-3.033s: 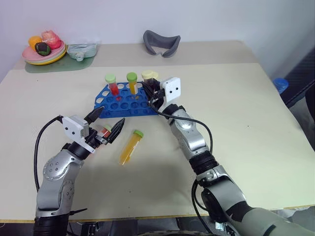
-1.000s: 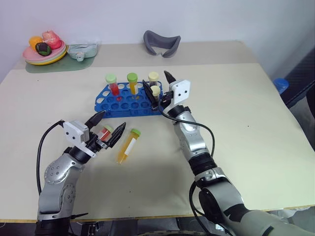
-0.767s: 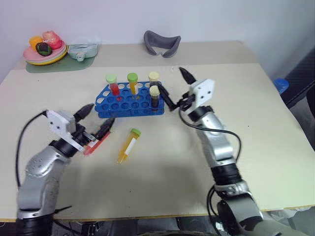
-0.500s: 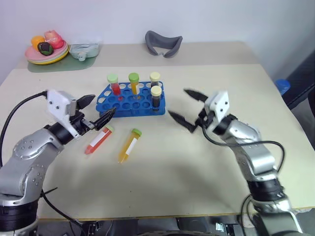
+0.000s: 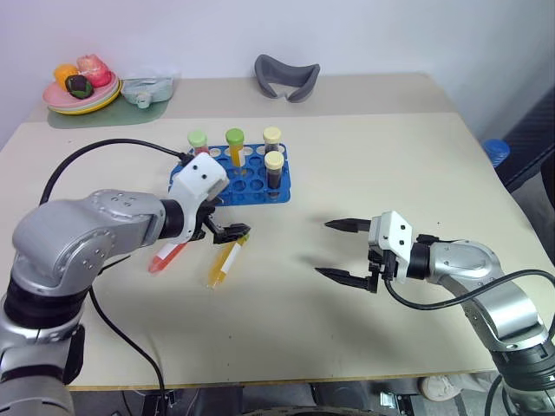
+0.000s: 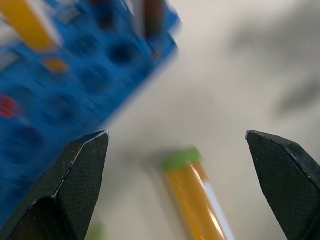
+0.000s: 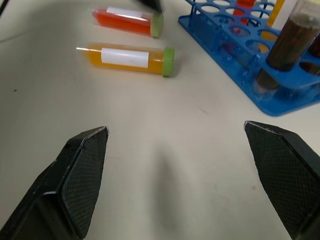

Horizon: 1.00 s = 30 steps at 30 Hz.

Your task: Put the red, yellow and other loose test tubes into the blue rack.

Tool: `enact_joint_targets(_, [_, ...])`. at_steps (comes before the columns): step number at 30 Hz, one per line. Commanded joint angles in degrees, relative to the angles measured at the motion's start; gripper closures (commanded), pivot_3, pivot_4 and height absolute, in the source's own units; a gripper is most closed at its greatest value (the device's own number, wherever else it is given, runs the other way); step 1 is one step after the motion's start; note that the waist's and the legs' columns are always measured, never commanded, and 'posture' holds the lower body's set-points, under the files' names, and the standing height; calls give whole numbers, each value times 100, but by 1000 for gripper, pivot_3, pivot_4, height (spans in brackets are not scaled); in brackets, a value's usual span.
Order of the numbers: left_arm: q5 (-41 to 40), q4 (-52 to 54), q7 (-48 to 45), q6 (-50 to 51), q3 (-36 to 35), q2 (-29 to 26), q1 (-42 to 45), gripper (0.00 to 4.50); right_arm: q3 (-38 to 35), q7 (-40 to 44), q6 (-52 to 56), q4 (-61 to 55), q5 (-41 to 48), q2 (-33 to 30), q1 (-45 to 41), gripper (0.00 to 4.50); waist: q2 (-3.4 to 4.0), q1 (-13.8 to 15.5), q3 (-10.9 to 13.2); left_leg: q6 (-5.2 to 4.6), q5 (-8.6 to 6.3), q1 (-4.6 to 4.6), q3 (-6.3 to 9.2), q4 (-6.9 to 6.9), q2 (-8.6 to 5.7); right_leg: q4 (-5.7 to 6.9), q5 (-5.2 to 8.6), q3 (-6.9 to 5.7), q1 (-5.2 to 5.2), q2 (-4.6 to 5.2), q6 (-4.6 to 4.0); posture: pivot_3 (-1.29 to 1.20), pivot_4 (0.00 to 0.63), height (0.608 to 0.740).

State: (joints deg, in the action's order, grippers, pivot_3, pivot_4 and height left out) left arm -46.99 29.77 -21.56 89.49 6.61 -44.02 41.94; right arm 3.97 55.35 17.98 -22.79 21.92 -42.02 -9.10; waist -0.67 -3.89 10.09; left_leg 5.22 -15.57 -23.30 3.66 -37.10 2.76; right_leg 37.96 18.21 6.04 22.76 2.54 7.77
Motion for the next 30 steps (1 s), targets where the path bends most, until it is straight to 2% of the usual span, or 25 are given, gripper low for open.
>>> enact_joint_targets(1, [-91, -182, 339, 301, 443, -101, 254, 0, -135, 70, -179, -39, 5, -26, -21, 56, 0, -9, 0, 0, 0, 1, -1, 2, 0, 0, 0, 1, 1, 0, 0, 0, 150, 740])
enact_joint_targets(10, [-1162, -715, 1696, 301, 738, 44, 102, 0, -329, 482, -211, -21, 102, -321, 186, 56, 0, 88, 0, 1, 0, 0, 0, -3, -1, 1, 0, 0, 1, 6, 0, 0, 150, 740])
enact_joint_targets(20, [-1737, -1093, 3384, 301, 1252, 536, 327, 0, -266, 468, -138, -107, 85, -221, 256, 56, 0, 152, 0, 2, 1, -1, -1, -5, -2, 0, 0, 0, 0, 7, 0, 0, 150, 740])
enact_joint_targets(23, [-1904, -1288, 3914, 301, 1292, 671, 317, 0, -289, 469, -110, -150, 100, -237, 295, 56, 0, 151, -1, 2, 1, 0, -1, -6, -2, 0, 0, 0, -1, 7, 0, 0, 150, 740])
enact_joint_targets(28, [-2406, -1890, 4694, 301, 829, 1007, 290, 0, -338, 486, -84, -175, 124, -277, 344, 56, 2, 161, -3, 2, 1, 18, 0, -10, -3, 0, 0, 0, -22, 8, 0, 0, 150, 740])
enact_joint_targets(30, [-2480, -1949, 5001, 301, 1039, 896, 449, 0, -340, 484, -76, -185, 127, -282, 357, 56, 1, 152, -4, 1, 1, 27, 0, -11, -5, 1, 0, 0, -32, 9, 0, 0, 150, 740])
